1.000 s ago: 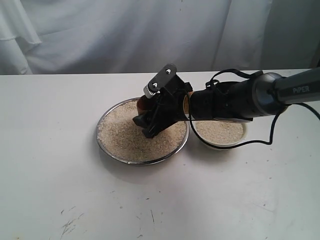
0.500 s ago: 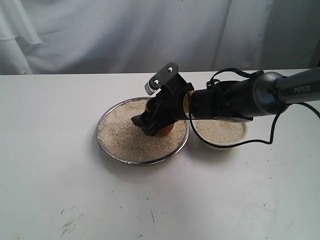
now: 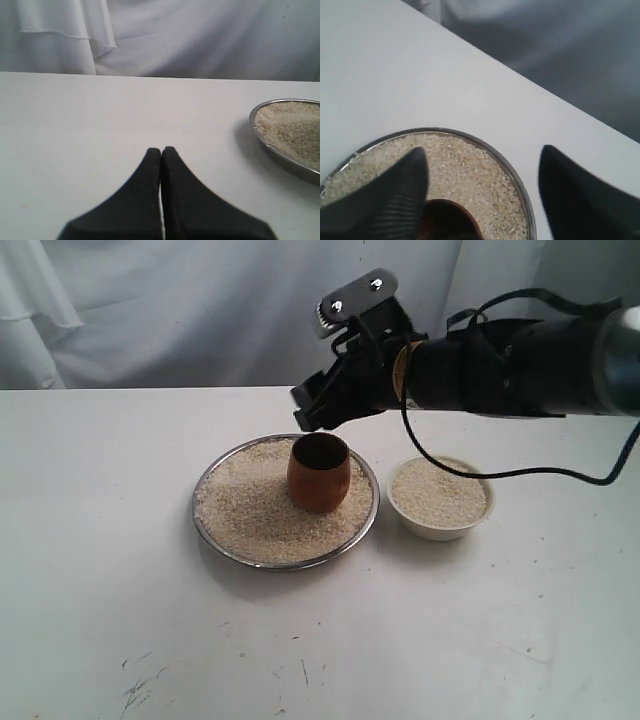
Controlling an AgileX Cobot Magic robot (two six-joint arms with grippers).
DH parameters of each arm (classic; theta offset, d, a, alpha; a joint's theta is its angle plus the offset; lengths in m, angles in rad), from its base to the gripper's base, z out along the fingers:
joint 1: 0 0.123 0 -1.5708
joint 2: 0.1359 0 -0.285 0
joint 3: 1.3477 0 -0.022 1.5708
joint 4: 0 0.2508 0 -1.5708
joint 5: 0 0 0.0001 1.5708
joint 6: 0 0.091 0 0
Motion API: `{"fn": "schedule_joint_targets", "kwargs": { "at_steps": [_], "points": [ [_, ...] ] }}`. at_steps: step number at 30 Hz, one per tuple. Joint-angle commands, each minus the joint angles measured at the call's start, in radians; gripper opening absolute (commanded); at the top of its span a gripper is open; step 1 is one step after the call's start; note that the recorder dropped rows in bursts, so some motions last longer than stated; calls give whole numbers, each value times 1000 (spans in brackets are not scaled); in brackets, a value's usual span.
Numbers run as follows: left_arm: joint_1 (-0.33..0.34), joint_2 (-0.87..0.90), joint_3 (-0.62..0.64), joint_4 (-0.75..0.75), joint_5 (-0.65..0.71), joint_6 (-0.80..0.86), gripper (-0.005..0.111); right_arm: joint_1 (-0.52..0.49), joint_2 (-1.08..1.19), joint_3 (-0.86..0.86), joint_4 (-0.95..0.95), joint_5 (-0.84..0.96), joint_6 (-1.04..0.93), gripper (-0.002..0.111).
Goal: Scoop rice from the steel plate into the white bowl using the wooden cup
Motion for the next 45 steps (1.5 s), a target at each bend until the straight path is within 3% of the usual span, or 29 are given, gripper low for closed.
{"fn": "schedule_joint_targets", "kwargs": {
  "at_steps": [1, 2, 3, 8, 15, 27, 45],
  "points": [
    [-2, -5, 5, -1, -6, -3, 0, 5, -124, 51, -124, 57, 264, 19],
    [-2, -5, 5, -1, -6, -3, 0, 5, -149, 72, -141, 57, 266, 6],
    [-2, -5, 5, -1, -6, -3, 0, 5, -170, 93, -154, 57, 263, 0],
    [-2, -5, 5, -1, -6, -3, 0, 5, -209, 180, -210, 59, 233, 0],
    [-2, -5, 5, -1, -6, -3, 0, 5, -223, 289, -469, 42, 192, 0],
    [-2, -5, 5, -1, -6, -3, 0, -8, -193, 352, -469, 82, 179, 0],
    [-2, -5, 5, -1, -6, -3, 0, -6, -83, 259, -469, -3, 155, 0]
  ]
}}
